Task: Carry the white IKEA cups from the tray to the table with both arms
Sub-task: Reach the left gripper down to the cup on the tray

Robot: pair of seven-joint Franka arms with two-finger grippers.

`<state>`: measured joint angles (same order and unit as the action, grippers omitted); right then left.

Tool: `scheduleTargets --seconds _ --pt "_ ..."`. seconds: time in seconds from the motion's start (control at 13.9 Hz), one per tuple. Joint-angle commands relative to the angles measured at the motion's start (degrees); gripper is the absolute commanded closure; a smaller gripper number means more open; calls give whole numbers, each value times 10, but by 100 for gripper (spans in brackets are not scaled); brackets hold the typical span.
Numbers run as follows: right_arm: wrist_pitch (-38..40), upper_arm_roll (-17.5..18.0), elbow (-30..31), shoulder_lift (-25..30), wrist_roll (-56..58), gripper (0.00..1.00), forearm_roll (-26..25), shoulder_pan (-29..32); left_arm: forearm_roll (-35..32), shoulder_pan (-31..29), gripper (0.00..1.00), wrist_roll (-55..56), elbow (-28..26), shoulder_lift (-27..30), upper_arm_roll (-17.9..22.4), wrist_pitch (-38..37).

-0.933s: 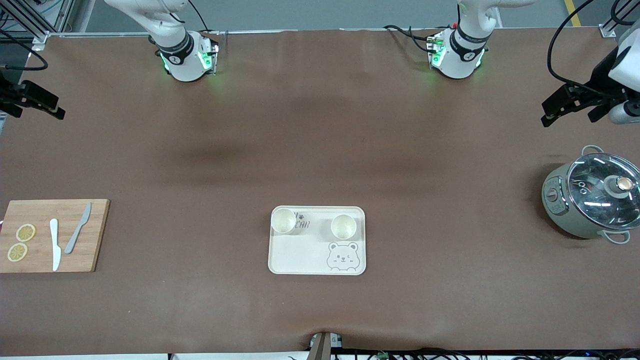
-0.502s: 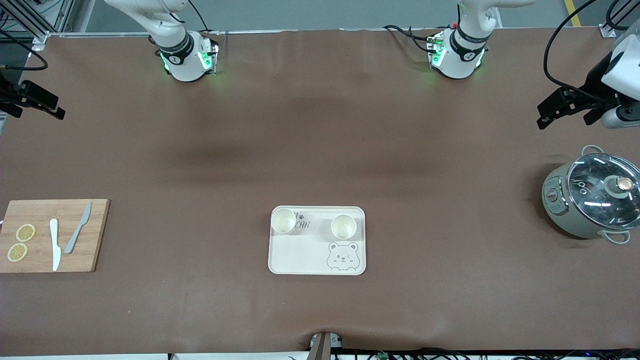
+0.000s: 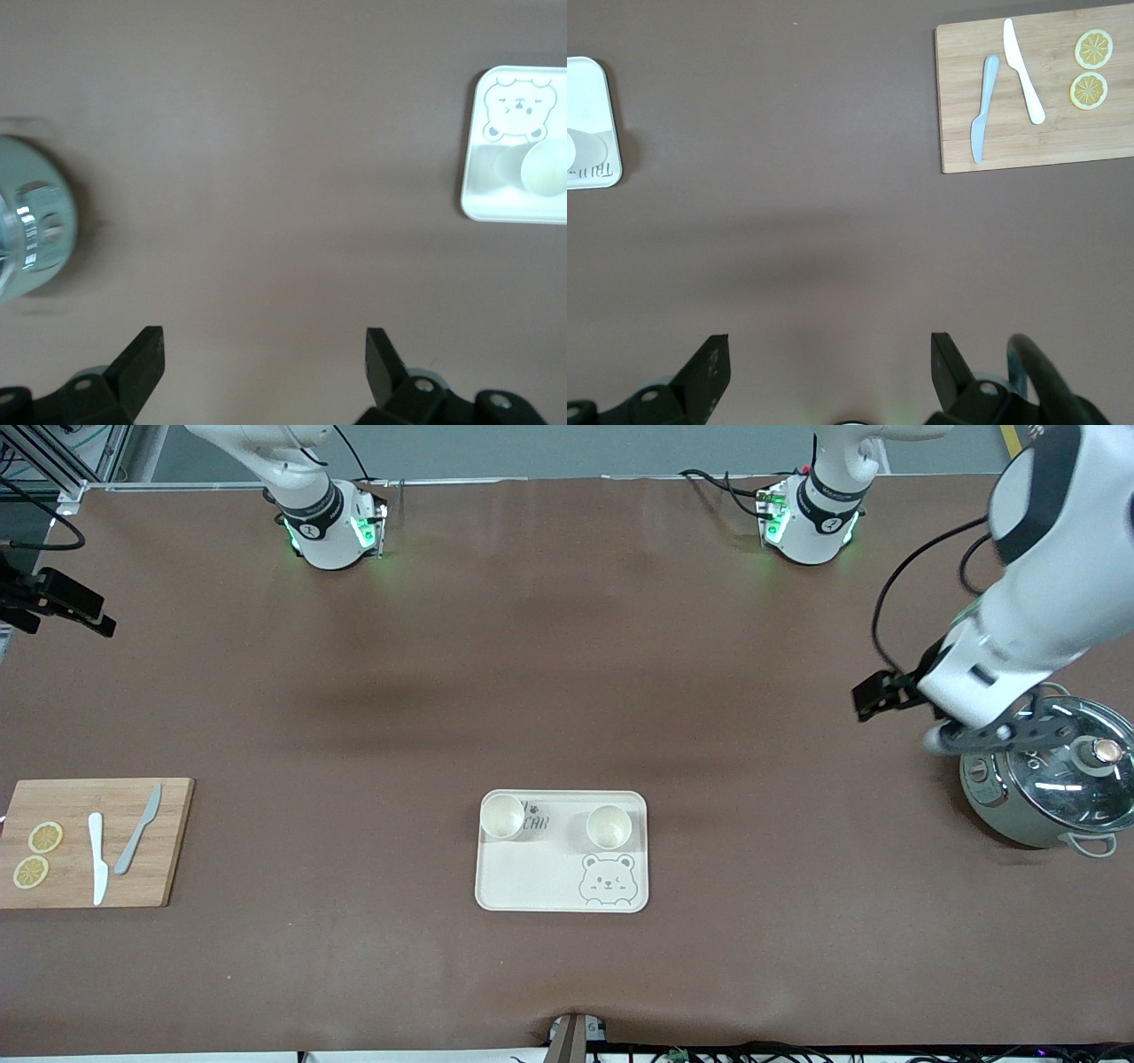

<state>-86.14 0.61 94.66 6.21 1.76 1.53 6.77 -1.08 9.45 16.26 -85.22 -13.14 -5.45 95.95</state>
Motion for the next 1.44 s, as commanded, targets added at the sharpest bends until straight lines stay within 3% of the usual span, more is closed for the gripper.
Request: scheduleTargets --seconds 0.0,0.29,0.79,1.15,1.36 --pt "5 5 -7 -2 -1 0 8 7 -5 42 0 83 32 -64 -1 33" --pt "5 4 -8 -8 -1 0 11 7 -3 89 0 204 37 -140 -3 121" --pt "-35 4 -38 -51 5 0 32 11 -5 153 0 336 37 -260 -1 369" --pt "-52 8 -82 -124 4 0 33 0 -9 179 0 332 36 -298 0 398" --pt "-54 8 -88 -130 4 0 48 2 -10 190 0 334 32 -321 -1 445"
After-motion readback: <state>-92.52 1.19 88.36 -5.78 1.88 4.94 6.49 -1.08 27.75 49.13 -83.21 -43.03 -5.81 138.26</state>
